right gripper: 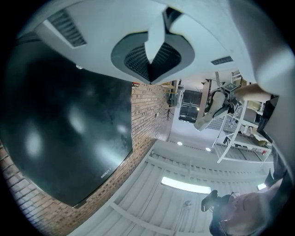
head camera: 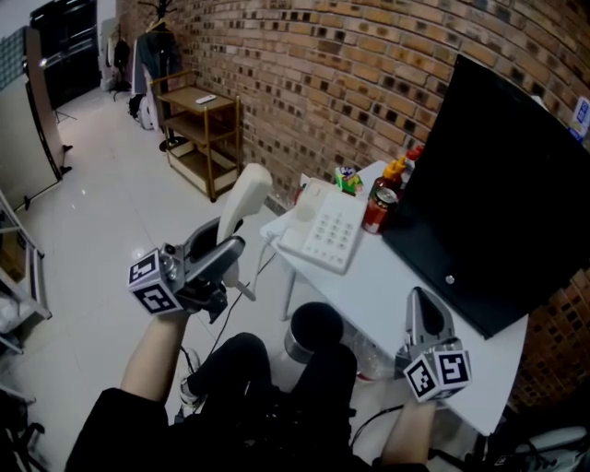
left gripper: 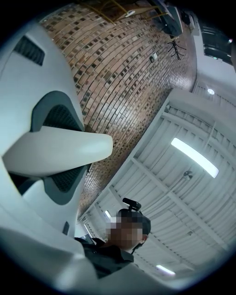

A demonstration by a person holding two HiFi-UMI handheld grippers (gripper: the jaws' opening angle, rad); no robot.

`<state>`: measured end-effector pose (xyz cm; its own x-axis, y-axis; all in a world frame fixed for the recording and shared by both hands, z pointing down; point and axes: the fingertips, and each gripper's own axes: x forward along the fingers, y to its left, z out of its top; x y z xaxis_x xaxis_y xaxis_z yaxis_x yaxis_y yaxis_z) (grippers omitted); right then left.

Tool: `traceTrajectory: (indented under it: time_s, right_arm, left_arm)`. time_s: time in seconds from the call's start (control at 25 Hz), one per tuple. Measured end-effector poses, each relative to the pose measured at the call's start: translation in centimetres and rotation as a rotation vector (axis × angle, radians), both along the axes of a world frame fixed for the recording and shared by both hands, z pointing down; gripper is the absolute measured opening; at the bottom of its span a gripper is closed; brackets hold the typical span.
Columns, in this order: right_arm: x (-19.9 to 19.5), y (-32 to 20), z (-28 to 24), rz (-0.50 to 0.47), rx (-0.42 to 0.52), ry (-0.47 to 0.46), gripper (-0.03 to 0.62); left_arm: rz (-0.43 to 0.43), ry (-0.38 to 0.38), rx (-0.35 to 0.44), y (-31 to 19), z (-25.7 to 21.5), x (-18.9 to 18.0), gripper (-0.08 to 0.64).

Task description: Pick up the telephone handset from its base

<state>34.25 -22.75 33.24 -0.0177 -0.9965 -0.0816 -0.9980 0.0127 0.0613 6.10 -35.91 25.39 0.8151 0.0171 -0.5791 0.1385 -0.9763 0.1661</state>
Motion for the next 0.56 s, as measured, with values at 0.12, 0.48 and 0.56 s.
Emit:
traceTrajectory:
  time_s: [0.12, 0.48, 0.56]
  right_arm:
    - [-0.1, 0.3, 0.0, -0.003, 0.005, 0.006, 0.005]
    - [0.46, 0.12, 0.34, -0.004, 0.005, -0.004, 0.005]
    - [0.31, -0.03, 0.44, -0.012, 0.007, -0.006, 0.005]
  left_arm:
    - [0.01, -0.006, -0.004, 0.07, -0.1, 0.06, 0.218]
    - [-0.002, -0.003, -0.014, -0.3, 0.32, -0.05, 0.218]
    - [-0.018, 0.001, -0.015, -0.7, 0.41, -0.26, 0.218]
